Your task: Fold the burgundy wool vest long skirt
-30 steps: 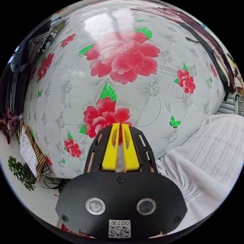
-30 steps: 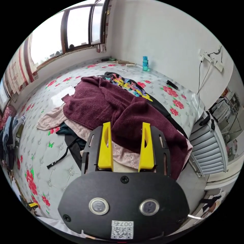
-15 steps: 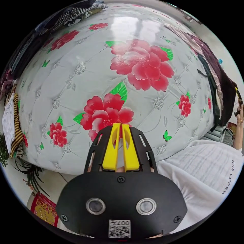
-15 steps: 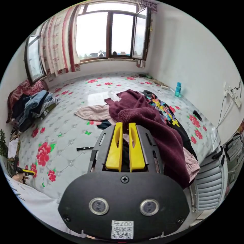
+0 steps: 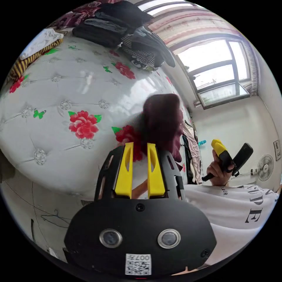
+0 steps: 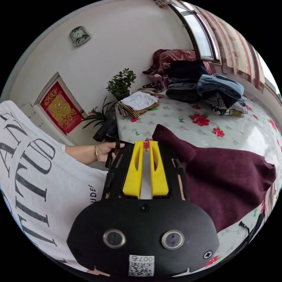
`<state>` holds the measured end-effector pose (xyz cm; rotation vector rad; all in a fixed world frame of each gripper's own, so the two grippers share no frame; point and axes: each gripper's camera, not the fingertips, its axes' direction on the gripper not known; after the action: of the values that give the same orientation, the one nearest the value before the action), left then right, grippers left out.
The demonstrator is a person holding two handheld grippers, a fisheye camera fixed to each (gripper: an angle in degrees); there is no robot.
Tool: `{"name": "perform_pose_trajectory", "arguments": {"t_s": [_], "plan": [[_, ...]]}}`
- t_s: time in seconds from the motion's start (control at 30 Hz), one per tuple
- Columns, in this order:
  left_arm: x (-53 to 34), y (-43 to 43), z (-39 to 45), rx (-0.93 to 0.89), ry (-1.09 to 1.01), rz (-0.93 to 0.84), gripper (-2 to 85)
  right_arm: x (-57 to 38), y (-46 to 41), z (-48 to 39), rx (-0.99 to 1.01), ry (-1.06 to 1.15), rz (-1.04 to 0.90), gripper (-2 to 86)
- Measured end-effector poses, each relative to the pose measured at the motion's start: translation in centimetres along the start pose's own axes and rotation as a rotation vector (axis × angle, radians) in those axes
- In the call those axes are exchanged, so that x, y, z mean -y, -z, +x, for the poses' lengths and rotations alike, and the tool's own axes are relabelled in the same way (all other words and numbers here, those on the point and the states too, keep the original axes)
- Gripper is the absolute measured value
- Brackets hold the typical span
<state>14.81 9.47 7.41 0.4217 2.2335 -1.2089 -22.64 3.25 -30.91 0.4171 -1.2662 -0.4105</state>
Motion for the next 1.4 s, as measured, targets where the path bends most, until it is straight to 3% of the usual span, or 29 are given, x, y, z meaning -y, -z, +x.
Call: {"name": "perform_pose_trajectory", "arguments": {"t_s": [0.13, 0.2, 0.3, 0.4, 0.57, 0.63, 0.73, 0.87, 1.0, 1.1, 1.17, 1.27, 1.4], "plan": [[-1.4, 3.3, -1.4, 0.089, -0.005, 0.008, 9.1, -2.3, 1.3, 3.2, -0.119, -0.144, -0.010, 3.5], [-2.1, 4.1, -1.2, 0.138, -0.020, -0.003, 9.4, -5.6, 2.3, 6.8, -0.193, -0.348, -0.034, 4.4], [-2.0, 3.6, 0.3, 0.113, -0.063, -0.040, 10.0, -10.4, 4.0, 10.8, -0.307, -0.562, -0.054, 5.7], [-0.6, 1.6, 2.9, 0.096, -0.143, -0.088, 11.4, -13.2, 4.7, 13.2, -0.346, -0.643, -0.123, 7.2], [3.1, -3.6, 7.2, 0.125, -0.252, -0.188, 12.5, -13.6, 2.5, 14.9, -0.371, -0.618, -0.247, 8.2], [4.4, -5.5, 7.9, 0.226, -0.269, -0.204, 10.3, -13.6, 0.6, 15.9, -0.367, -0.635, -0.327, 7.9], [6.6, -6.3, 7.9, 0.208, -0.248, -0.250, 4.8, -12.2, -0.3, 16.5, -0.351, -0.656, -0.360, 6.7], [9.4, -3.1, 7.5, 0.347, -0.299, -0.205, 1.5, -7.2, -1.4, 14.7, -0.085, -0.418, -0.416, 5.5], [13.1, 4.3, 3.8, 0.520, -0.145, -0.041, 1.6, -0.9, -1.3, 12.0, 0.296, -0.227, -0.263, 5.1], [13.6, 9.8, 1.4, 0.545, -0.028, 0.069, 2.7, 0.9, -0.7, 12.1, 0.264, -0.157, -0.264, 4.8], [12.6, 12.4, 0.6, 0.566, 0.025, 0.110, 2.7, 0.2, 1.0, 14.4, 0.170, -0.263, -0.227, 4.6], [8.8, 15.0, 0.7, 0.562, 0.041, 0.111, 4.7, -4.2, 6.3, 20.2, 0.076, -0.596, -0.069, 5.1], [1.3, 15.7, 1.9, 0.513, 0.070, 0.050, 8.5, -13.8, 14.7, 24.4, -0.224, -0.978, 0.075, 6.1]]}}
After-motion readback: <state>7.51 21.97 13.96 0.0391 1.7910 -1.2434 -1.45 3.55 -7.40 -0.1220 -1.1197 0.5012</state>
